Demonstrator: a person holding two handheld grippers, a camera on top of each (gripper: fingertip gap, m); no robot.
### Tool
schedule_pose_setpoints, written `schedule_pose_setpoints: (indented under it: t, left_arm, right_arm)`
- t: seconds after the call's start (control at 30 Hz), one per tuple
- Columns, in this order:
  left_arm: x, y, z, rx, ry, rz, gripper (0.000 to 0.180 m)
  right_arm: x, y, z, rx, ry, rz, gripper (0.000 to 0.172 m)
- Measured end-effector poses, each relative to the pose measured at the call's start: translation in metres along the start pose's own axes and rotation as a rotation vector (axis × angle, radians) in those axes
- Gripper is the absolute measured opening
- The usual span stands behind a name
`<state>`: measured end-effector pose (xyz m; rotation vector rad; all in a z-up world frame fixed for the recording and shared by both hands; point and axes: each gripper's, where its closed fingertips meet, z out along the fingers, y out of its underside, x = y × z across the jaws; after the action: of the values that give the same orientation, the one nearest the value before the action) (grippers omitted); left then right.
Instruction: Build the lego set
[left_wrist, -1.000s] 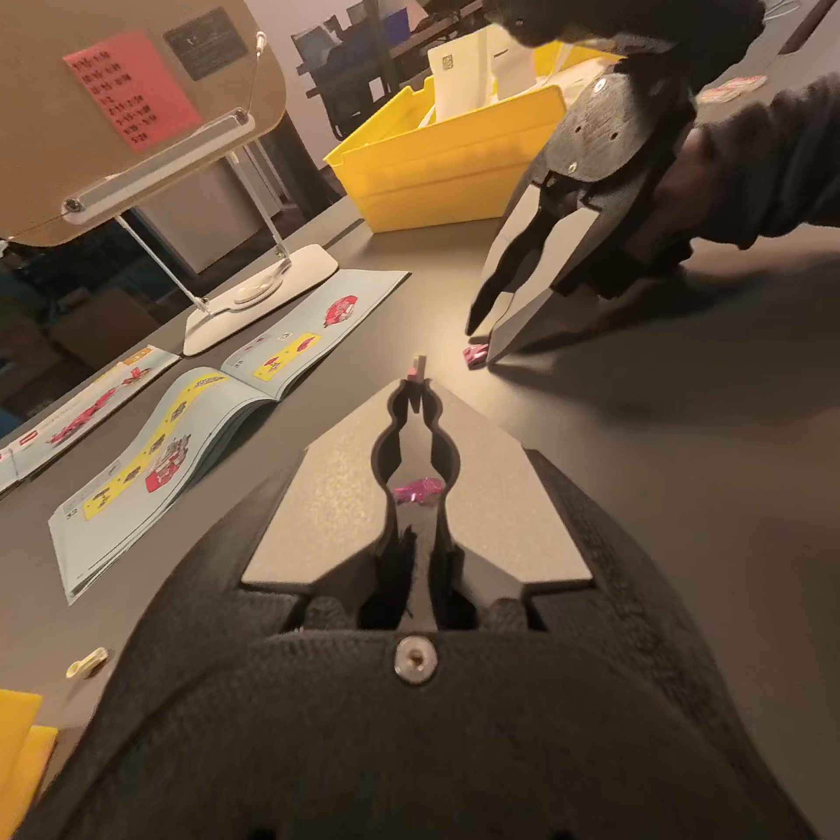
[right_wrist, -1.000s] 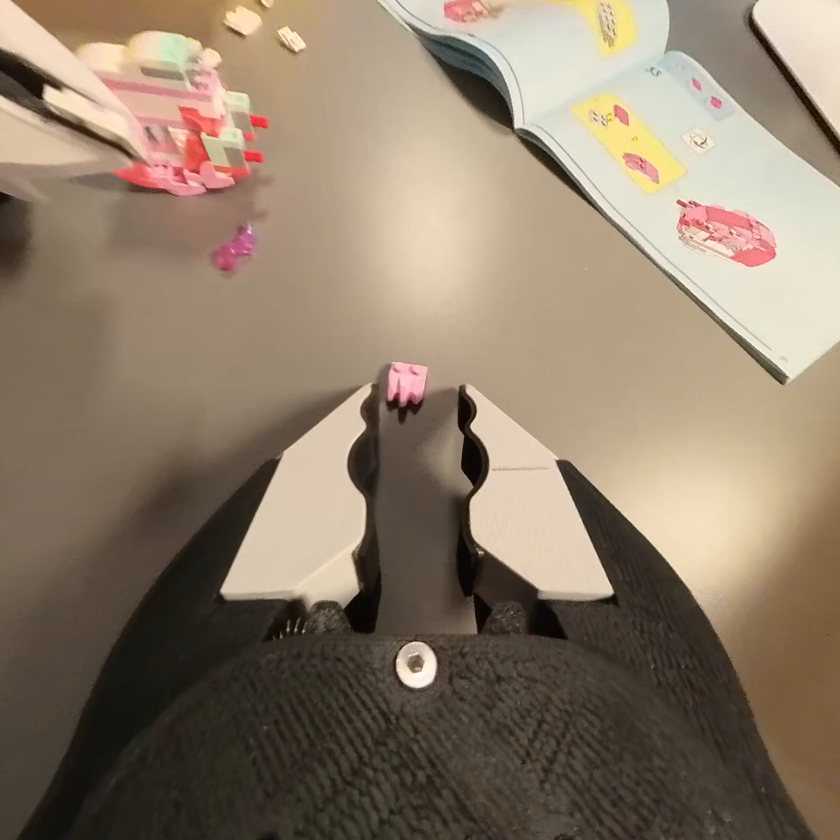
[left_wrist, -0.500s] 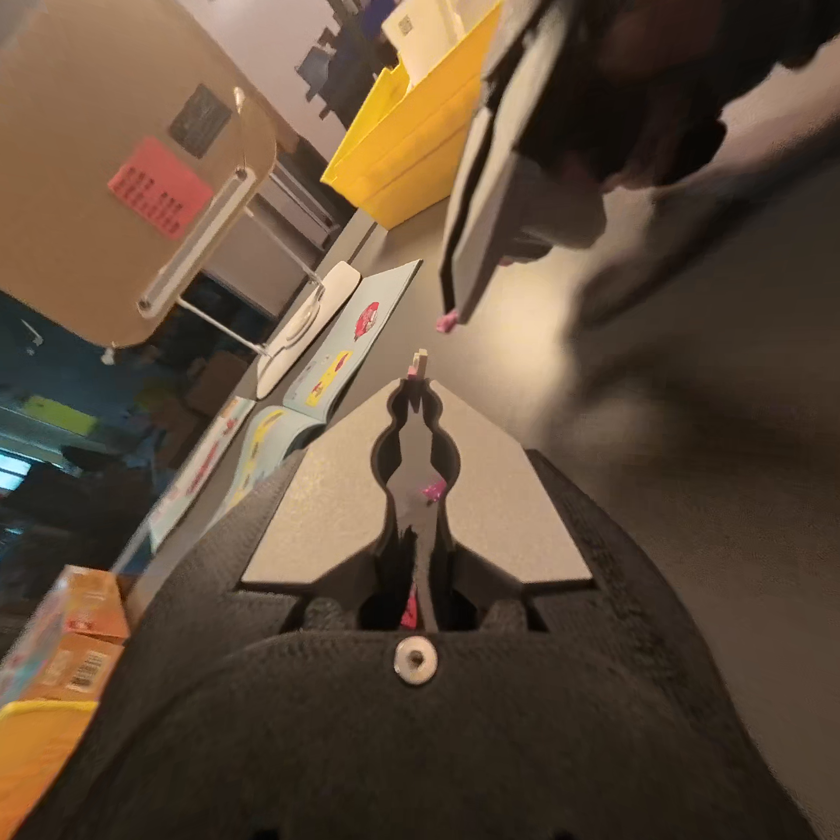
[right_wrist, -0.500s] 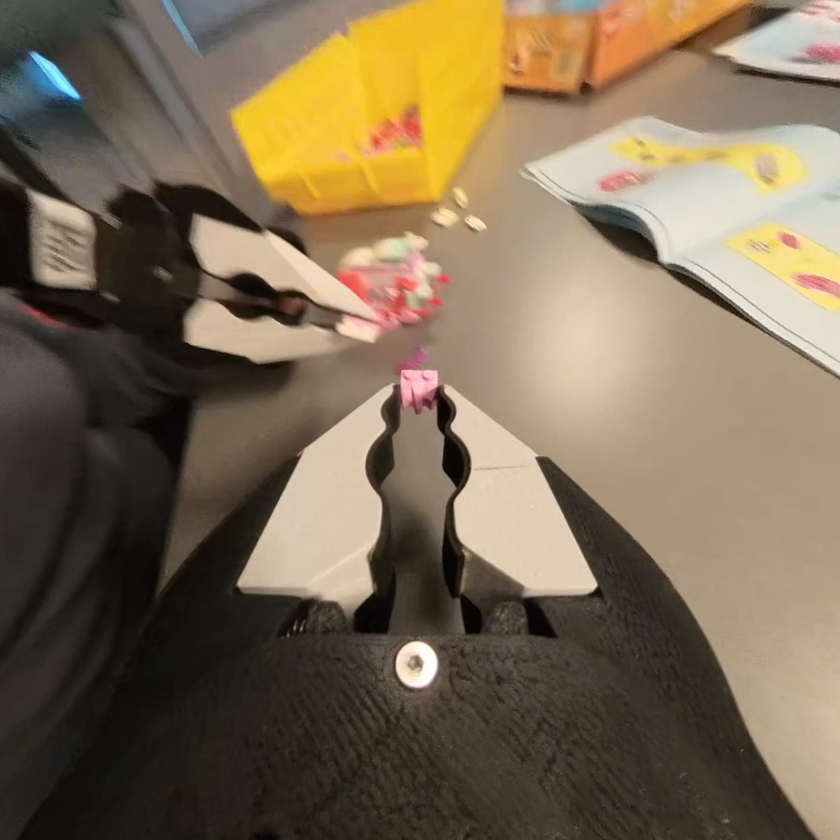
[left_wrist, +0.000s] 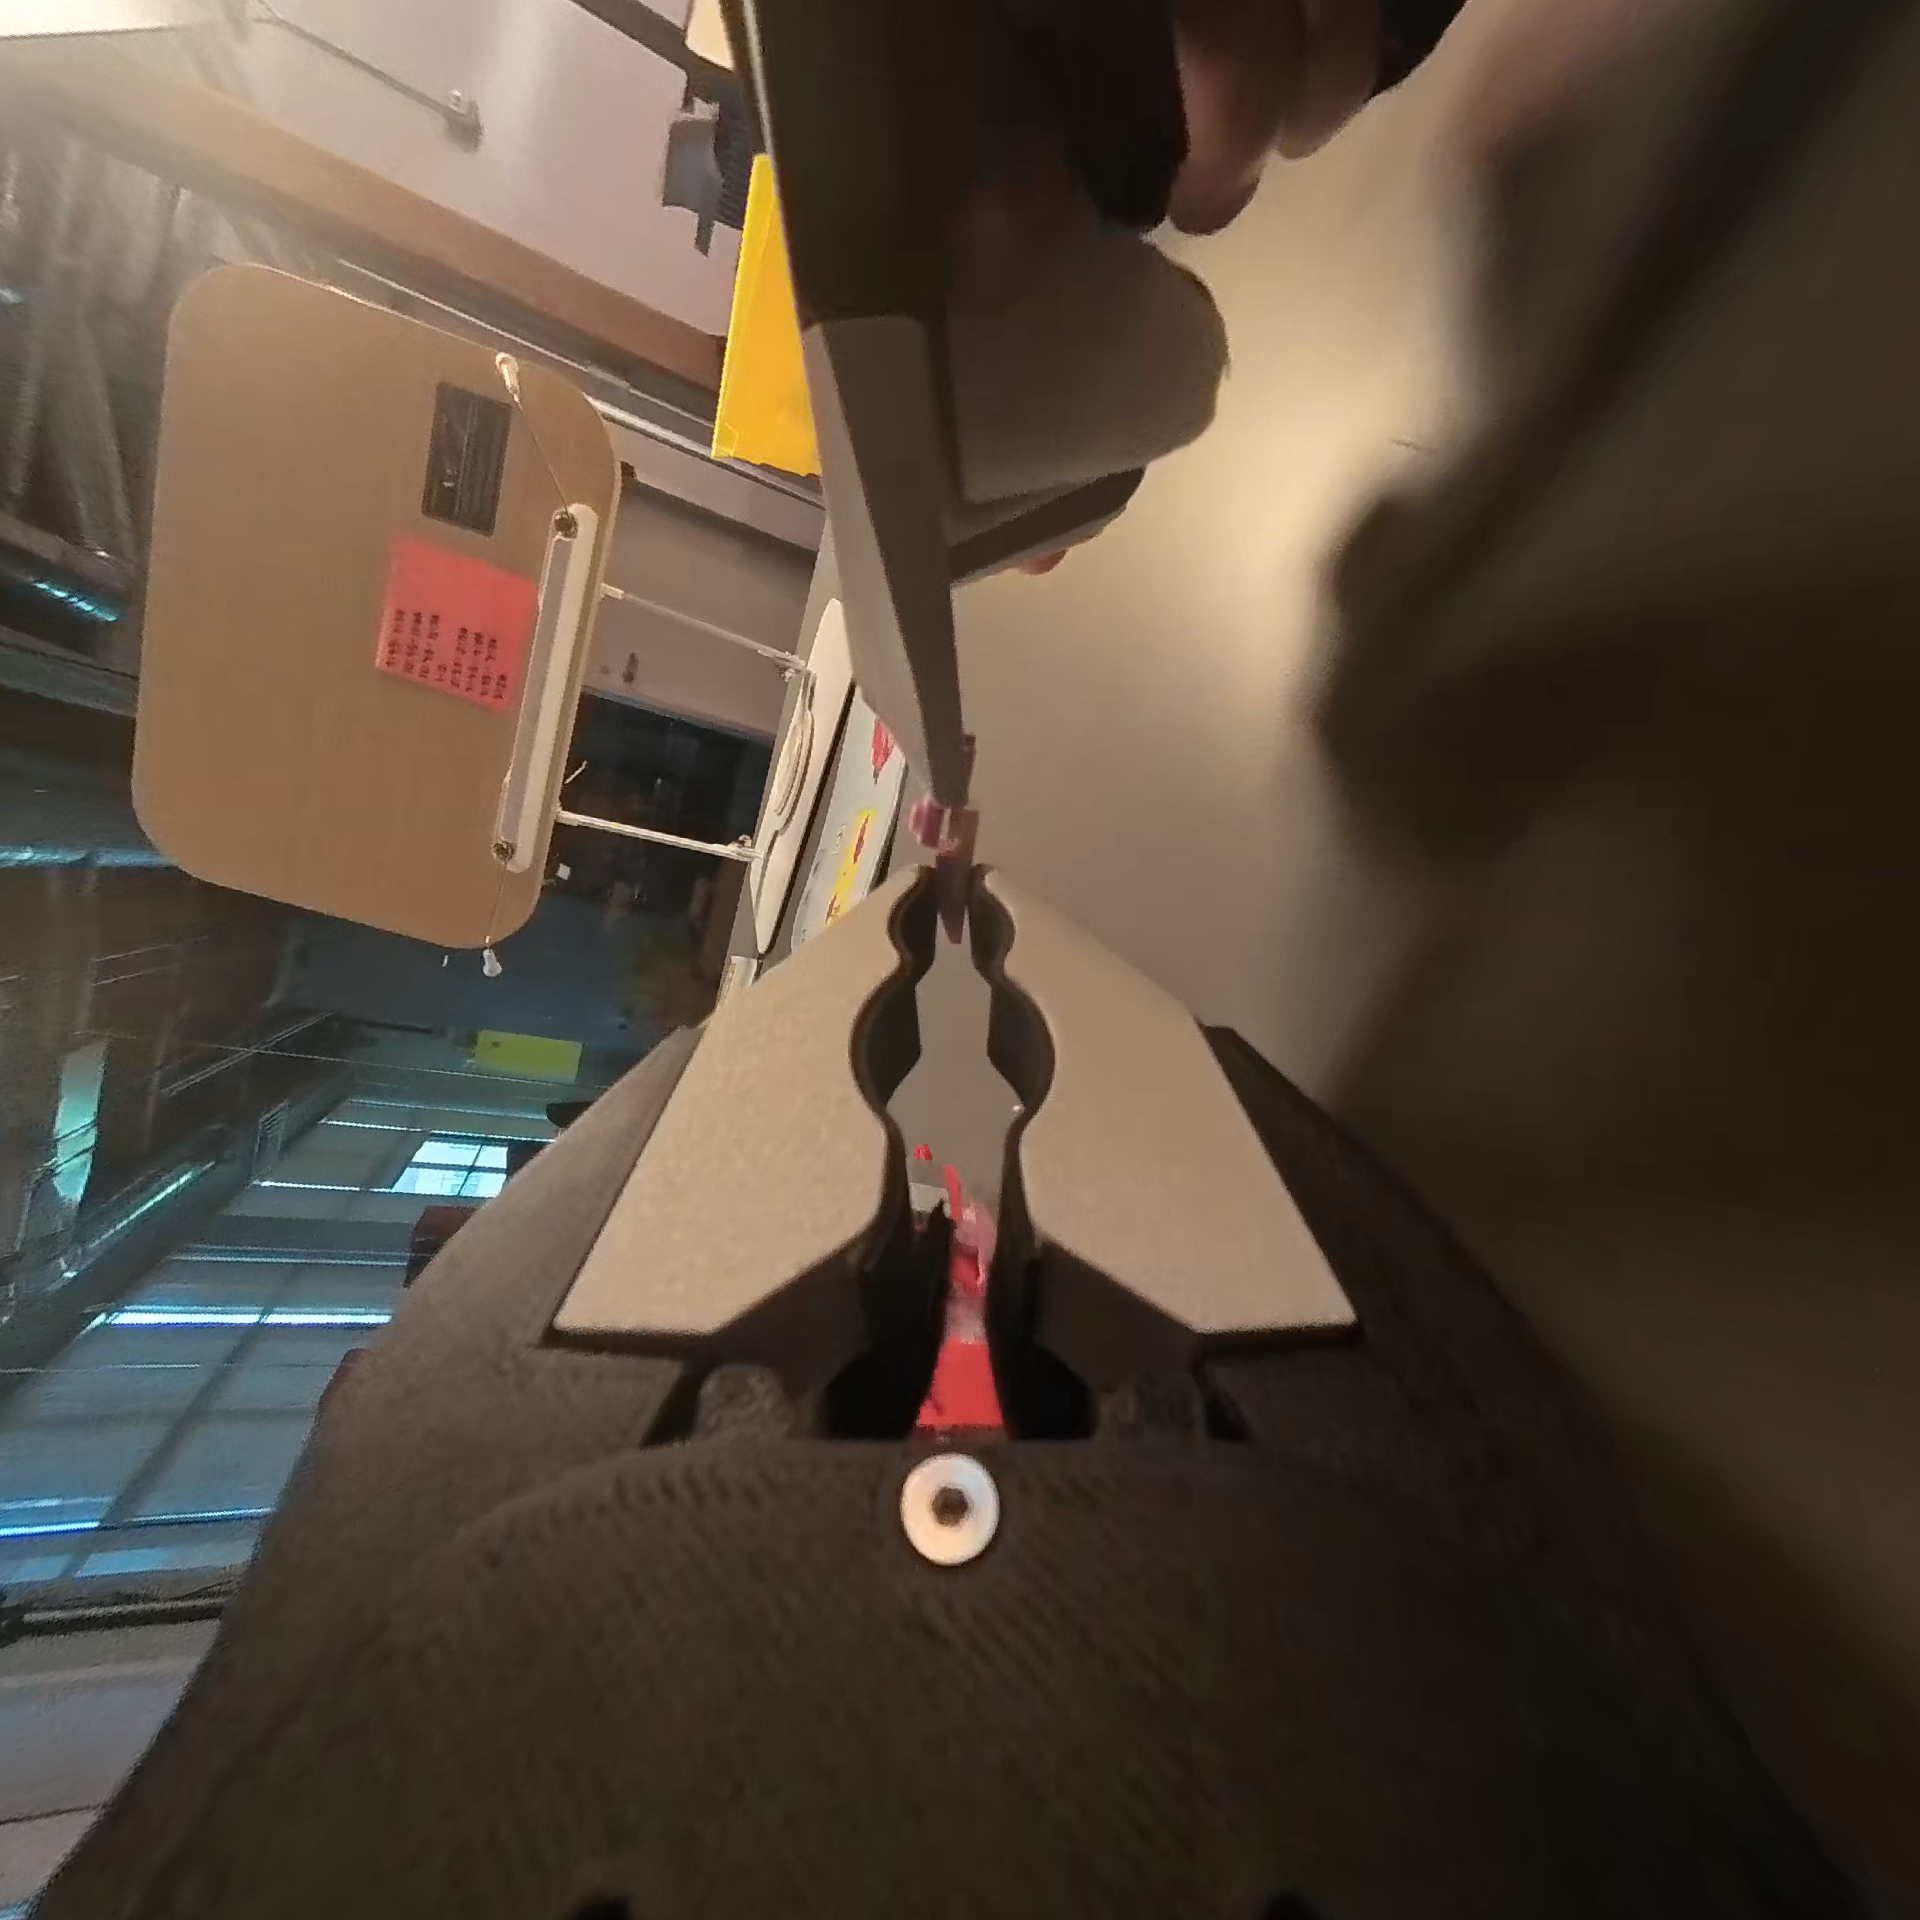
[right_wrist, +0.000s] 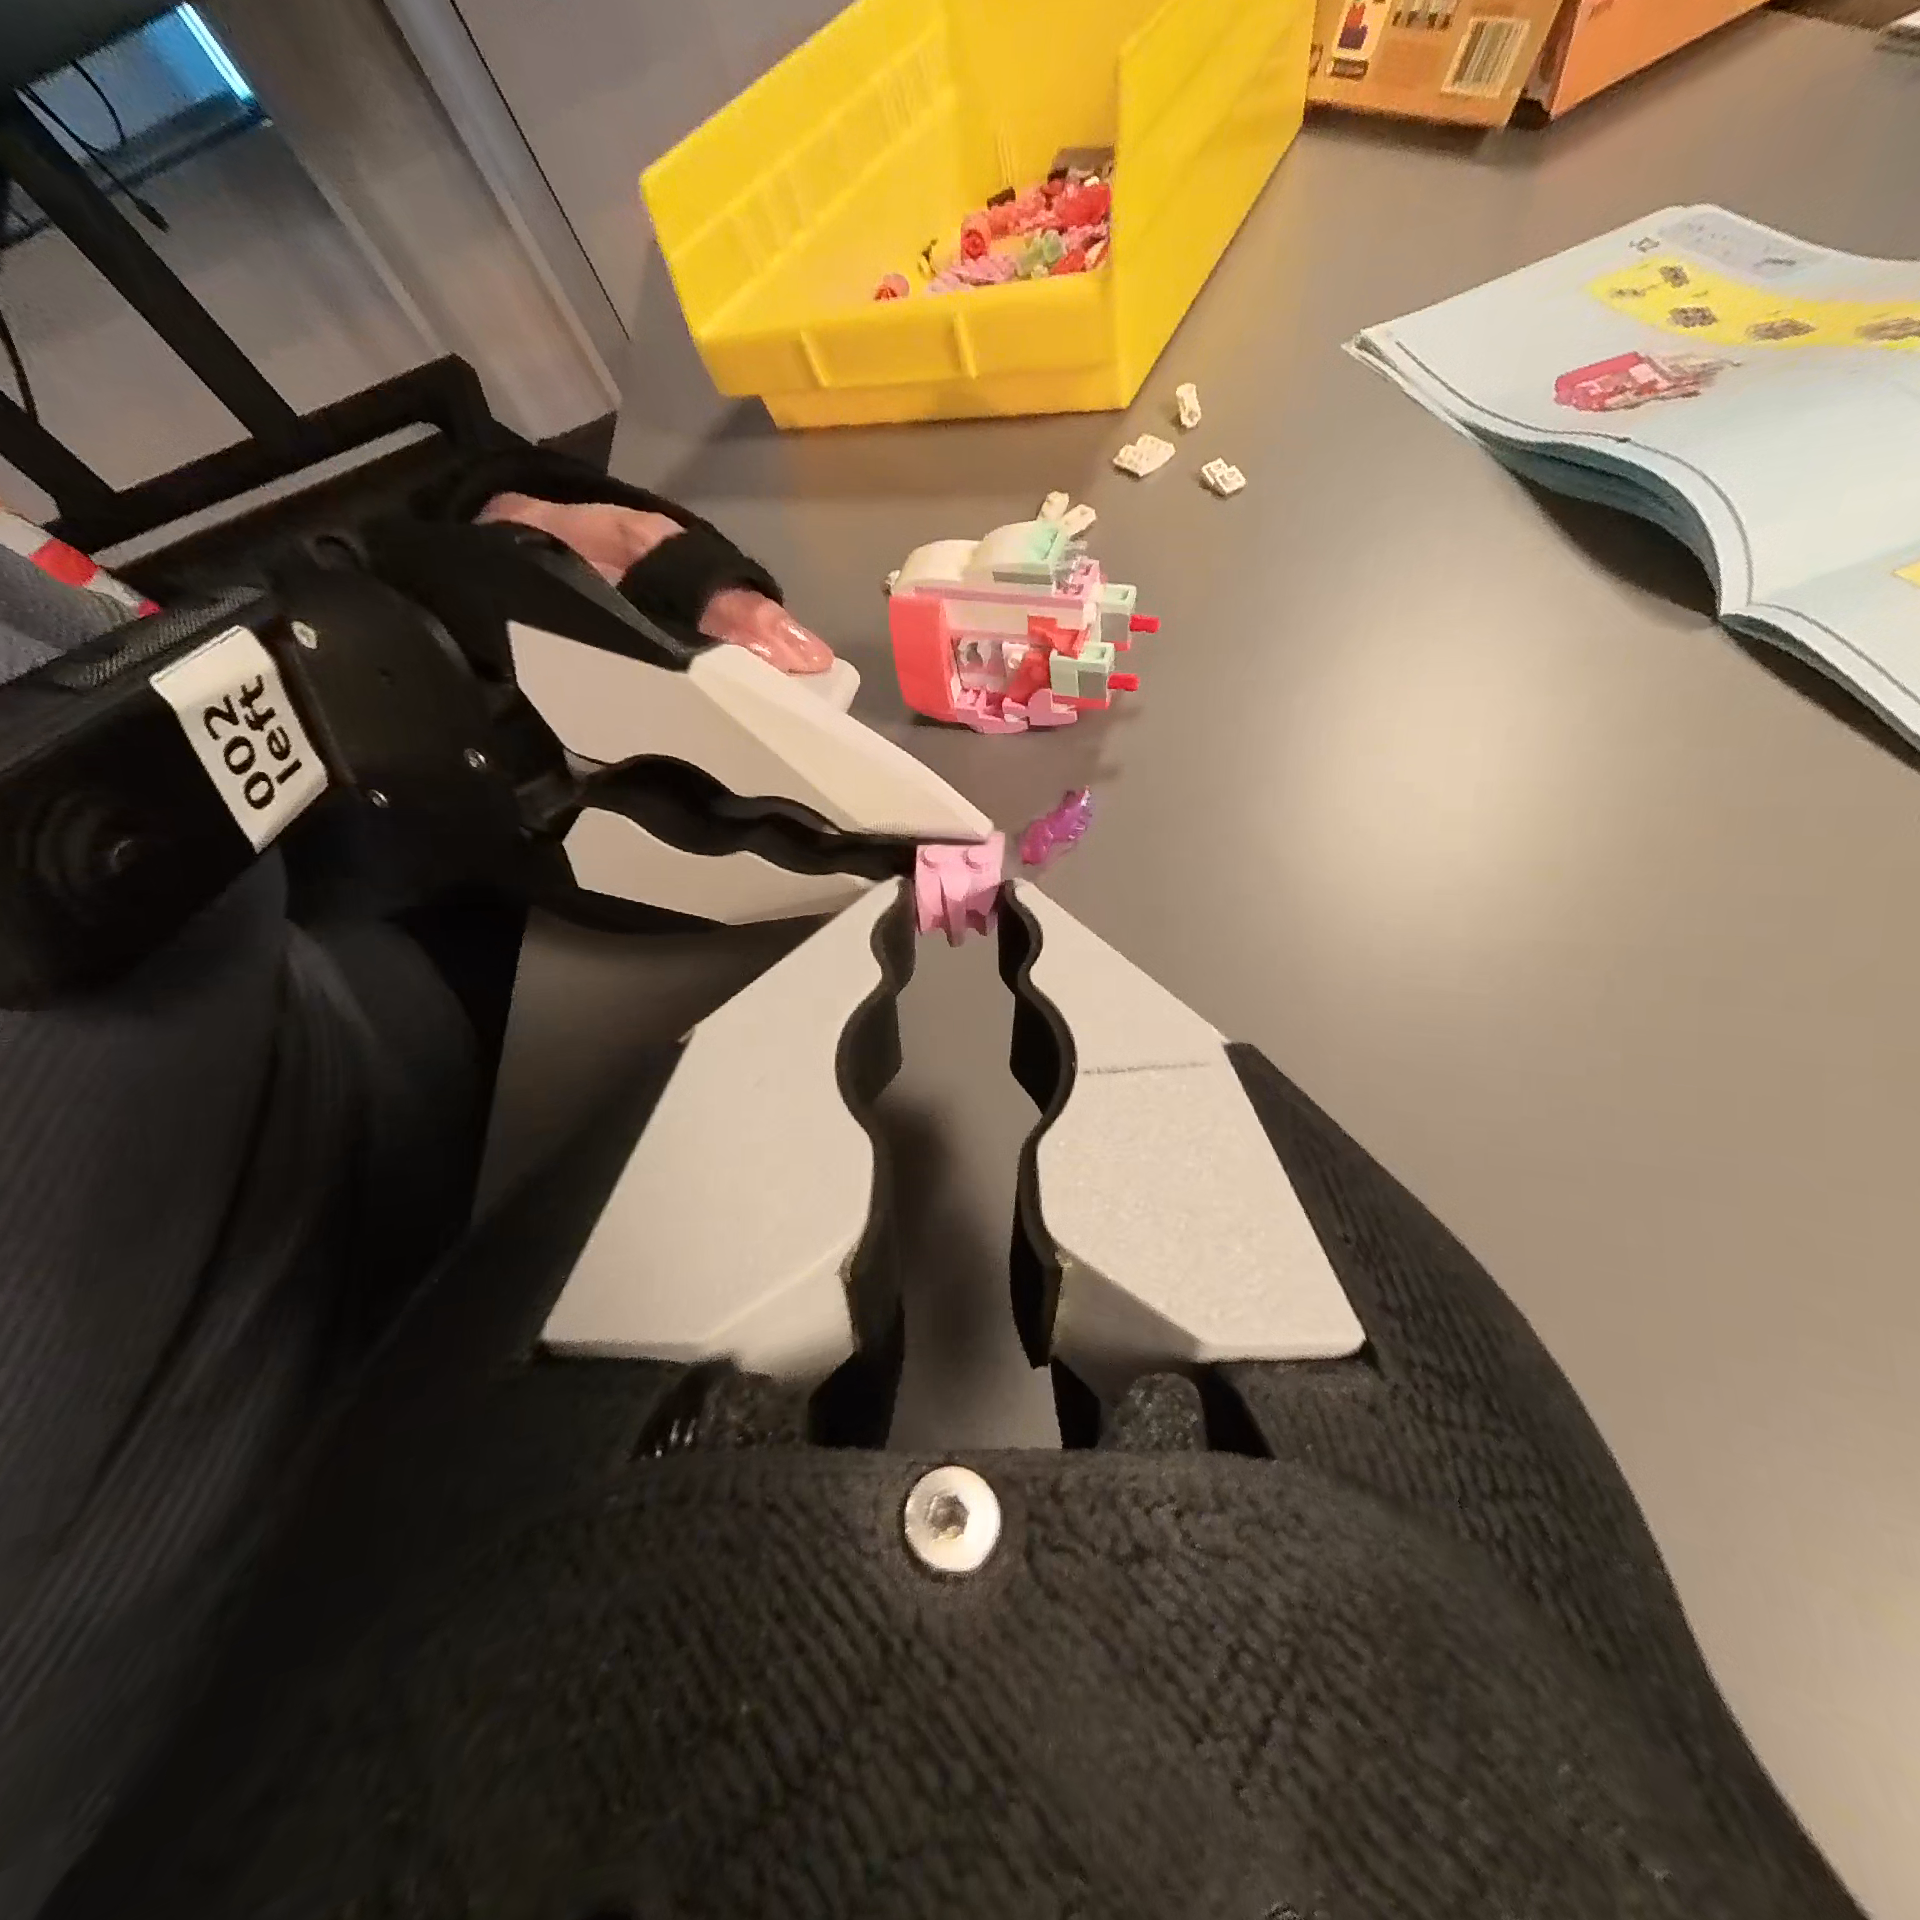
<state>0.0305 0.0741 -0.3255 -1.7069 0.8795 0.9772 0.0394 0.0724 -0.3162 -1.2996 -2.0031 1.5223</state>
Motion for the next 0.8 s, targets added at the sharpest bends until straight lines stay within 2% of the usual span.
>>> schedule_pose_setpoints:
  t: [0.4,0.63,0.8]
  left_arm:
    - [0.009,0.004,0.002,-0.073,0.023,0.097,0.005]
    - [0.01,-0.003,-0.001,-0.044,0.002,0.167,0.005]
    - [0.014,-0.005,0.0,-0.056,-0.002,0.239,0.005]
  right_arm:
    - [0.004,0.015,0.005,-0.175,0.114,-0.084,0.014]
    - [-0.001,0.018,0.002,-0.217,0.013,-0.088,0.013]
    - [-0.002,0.025,0.002,-0.323,-0.022,-0.074,0.013]
